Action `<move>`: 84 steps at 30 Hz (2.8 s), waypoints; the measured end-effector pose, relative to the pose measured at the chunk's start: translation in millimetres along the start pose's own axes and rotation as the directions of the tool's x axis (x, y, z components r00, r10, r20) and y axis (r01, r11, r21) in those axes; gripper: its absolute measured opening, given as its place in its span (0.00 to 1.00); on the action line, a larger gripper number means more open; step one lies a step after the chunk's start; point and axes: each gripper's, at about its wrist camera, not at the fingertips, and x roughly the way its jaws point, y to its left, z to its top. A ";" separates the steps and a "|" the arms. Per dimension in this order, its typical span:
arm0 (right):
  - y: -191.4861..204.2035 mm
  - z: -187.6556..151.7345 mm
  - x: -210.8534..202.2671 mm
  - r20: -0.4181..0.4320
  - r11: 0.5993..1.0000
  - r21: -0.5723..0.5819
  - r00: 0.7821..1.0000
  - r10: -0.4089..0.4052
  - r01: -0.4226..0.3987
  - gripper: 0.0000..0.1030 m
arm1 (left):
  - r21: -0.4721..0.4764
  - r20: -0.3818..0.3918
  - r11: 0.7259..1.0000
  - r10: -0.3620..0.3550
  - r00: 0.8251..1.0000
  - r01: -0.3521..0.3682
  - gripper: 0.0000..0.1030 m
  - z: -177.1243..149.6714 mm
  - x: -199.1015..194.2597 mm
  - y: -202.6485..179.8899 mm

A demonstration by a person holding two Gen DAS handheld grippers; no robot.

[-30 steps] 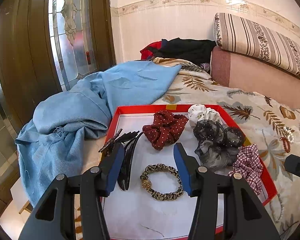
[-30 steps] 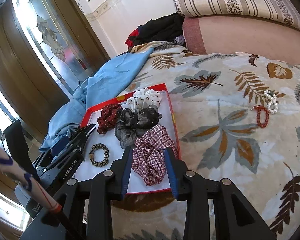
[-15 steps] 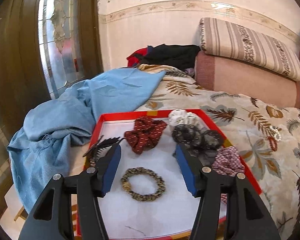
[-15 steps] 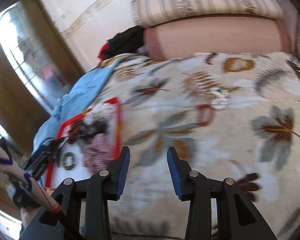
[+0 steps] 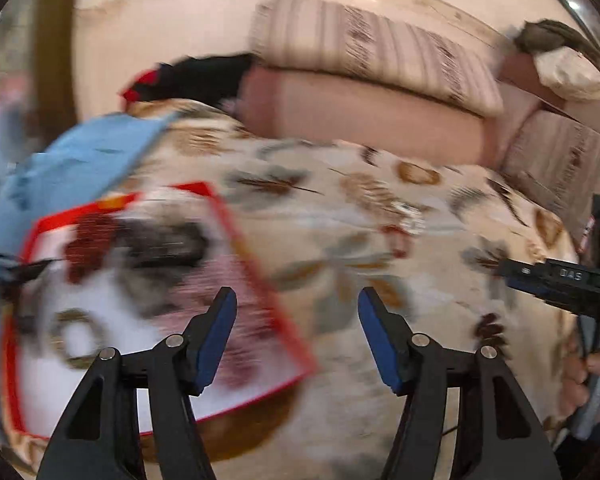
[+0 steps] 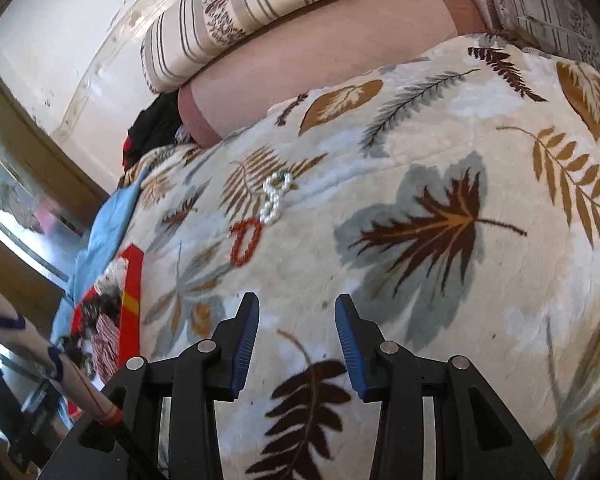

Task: Organize jewelry
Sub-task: 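Move both open tools back toward the bracelets on the bed, then grasp red bead bracelet with left tool while right tool grasps pearl necklace, then carry the red bead bracelet and pearl necklace over the tray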

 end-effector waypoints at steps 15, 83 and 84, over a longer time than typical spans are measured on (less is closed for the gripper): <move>-34.4 33.3 -27.5 0.066 0.993 0.100 0.996 0.061 -0.068 0.47 | 0.070 -0.289 0.997 0.038 0.957 -0.018 0.59 59.1 200.5 -111.5; 42.6 -43.7 -80.8 0.063 0.957 -0.224 0.977 0.202 -0.183 0.10 | 0.100 -0.042 0.994 -0.033 0.999 0.037 0.07 -51.6 -29.6 -98.7; 43.2 -44.6 -82.4 0.065 0.955 -0.230 0.976 0.206 -0.186 0.10 | 0.109 -0.043 0.993 -0.031 0.999 0.035 0.07 -52.8 -30.4 -101.8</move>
